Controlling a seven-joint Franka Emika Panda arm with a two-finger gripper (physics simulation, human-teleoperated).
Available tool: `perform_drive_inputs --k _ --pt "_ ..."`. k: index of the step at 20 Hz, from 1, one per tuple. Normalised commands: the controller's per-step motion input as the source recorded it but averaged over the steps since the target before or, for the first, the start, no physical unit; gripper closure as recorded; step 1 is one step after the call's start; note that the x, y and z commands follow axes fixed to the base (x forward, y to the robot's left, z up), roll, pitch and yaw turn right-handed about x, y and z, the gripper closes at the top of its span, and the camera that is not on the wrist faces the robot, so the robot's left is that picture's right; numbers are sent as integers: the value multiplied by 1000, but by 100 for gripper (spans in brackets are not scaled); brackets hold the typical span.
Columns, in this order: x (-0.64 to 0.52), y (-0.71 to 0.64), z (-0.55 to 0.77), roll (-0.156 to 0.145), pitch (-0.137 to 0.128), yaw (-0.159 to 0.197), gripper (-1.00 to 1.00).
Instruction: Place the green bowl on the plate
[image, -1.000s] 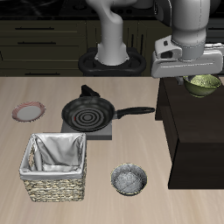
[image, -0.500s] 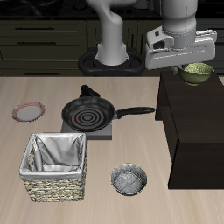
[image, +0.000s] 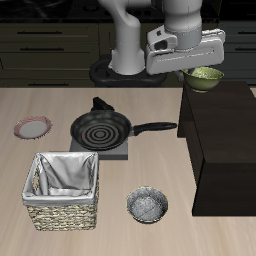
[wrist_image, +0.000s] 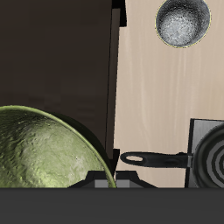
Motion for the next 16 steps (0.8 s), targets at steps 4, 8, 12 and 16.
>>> perform_drive_inputs --k 4,8,12,16 --pt "-137 -329 -61 12 10 23 100" --pt "-198 -392 16 -33 -40 12 100" --pt "-171 -460 -36 -79 -43 48 100" --pt "-113 -417 -68 -104 -35 44 100"
